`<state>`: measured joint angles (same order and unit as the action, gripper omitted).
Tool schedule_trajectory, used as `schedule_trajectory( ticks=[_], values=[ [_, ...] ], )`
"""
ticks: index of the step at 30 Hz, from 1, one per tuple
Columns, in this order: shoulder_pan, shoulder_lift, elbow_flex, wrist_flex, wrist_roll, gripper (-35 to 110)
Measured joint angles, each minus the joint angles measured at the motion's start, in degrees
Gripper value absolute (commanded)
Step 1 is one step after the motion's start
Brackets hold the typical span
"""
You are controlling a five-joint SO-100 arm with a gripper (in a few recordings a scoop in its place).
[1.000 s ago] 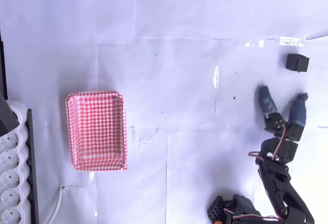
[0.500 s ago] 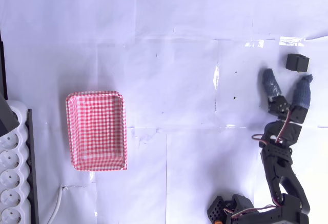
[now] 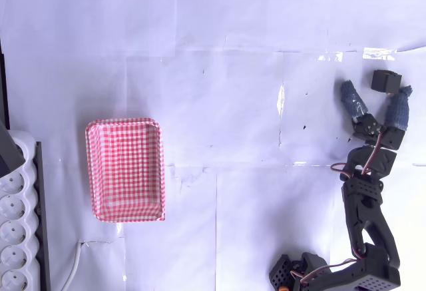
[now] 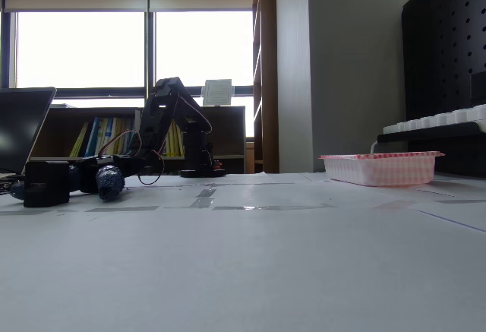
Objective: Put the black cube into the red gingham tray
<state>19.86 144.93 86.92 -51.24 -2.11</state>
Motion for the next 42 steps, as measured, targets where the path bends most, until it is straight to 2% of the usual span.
schedule_trajectory(
  ticks=[18, 31, 42],
  values=[
    [-1.05, 6.94, 12.48, 1.93, -0.70, 50],
    [-1.14, 8.00, 17.58, 9.40, -2.37, 49],
    [-1.14, 7.73, 17.58, 10.28, -3.96, 34]
  ],
)
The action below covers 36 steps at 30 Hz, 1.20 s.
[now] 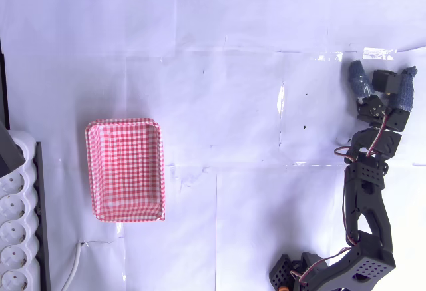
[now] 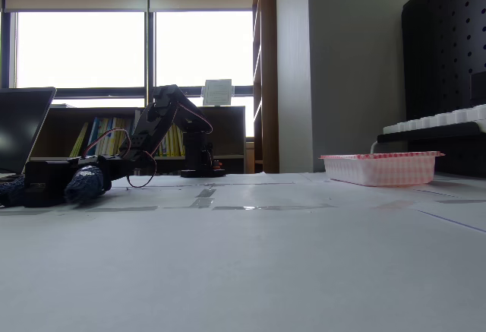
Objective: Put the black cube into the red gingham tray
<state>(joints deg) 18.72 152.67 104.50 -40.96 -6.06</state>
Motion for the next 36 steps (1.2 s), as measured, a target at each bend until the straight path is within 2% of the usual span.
schedule_trajectory(
  ticks=[7, 15, 20, 23, 29, 36],
  values=[
    [-0.26, -0.09, 0.00, -0.09, -1.49, 29],
    [-0.62, -0.18, 0.00, 0.18, -2.20, 16],
    [-0.79, -0.18, 0.00, 0.18, -2.20, 0],
    [-0.88, -0.53, 0.09, 1.49, -2.20, 0],
    [-0.88, -4.48, -0.79, 9.76, 2.55, 0],
    [-1.23, -16.61, -7.47, 27.16, 5.80, 0]
  ],
)
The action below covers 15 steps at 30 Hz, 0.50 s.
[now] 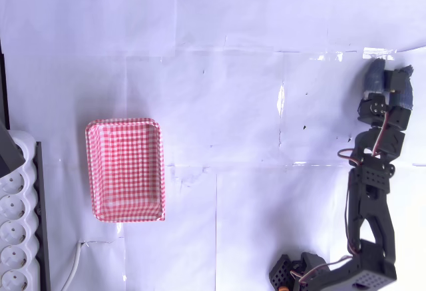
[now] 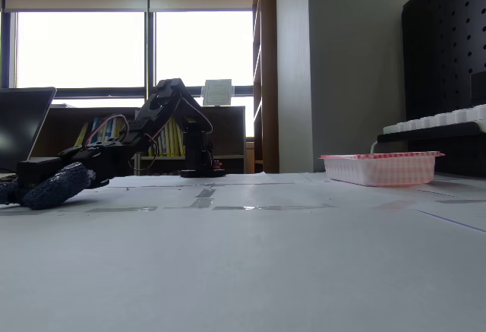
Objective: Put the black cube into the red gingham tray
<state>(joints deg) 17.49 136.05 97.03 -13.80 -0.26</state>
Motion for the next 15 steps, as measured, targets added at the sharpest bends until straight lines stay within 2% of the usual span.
schedule_trajectory(
  ticks=[7, 10, 15],
  values=[
    [-5.10, -13.54, -3.08, 25.75, -1.14, 0],
    [-9.76, -19.25, -2.72, 36.12, -2.02, 0],
    [-18.81, -29.53, 2.02, 59.41, -5.36, 0]
  ],
)
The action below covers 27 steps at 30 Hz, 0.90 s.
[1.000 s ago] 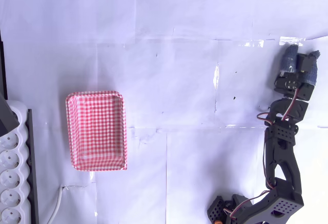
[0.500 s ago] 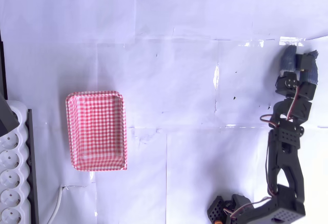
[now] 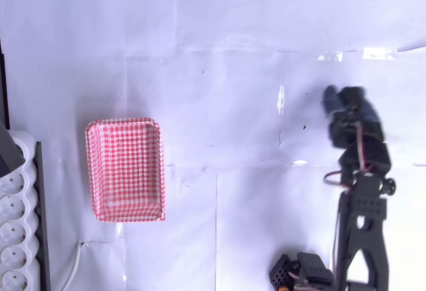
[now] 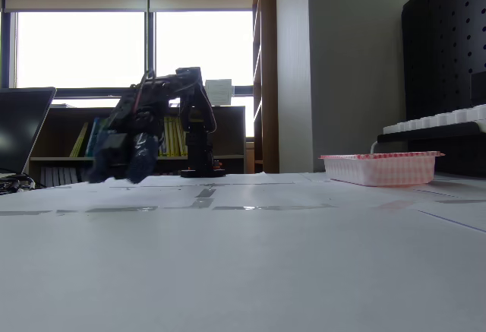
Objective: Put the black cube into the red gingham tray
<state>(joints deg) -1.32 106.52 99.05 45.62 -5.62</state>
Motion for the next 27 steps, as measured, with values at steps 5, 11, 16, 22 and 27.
schedule_trajectory(
  ticks=[5, 11, 16, 22, 27],
  values=[
    [-11.95, -6.24, 13.62, 25.40, -6.50, 0],
    [-29.53, -7.47, 28.30, 37.79, -7.65, 0],
    [-42.01, -1.32, 38.50, 35.51, -7.65, 0],
    [-53.70, 11.16, 43.51, 32.26, -7.65, 0],
    [-57.13, 20.83, 43.59, 24.61, -6.68, 0]
  ],
)
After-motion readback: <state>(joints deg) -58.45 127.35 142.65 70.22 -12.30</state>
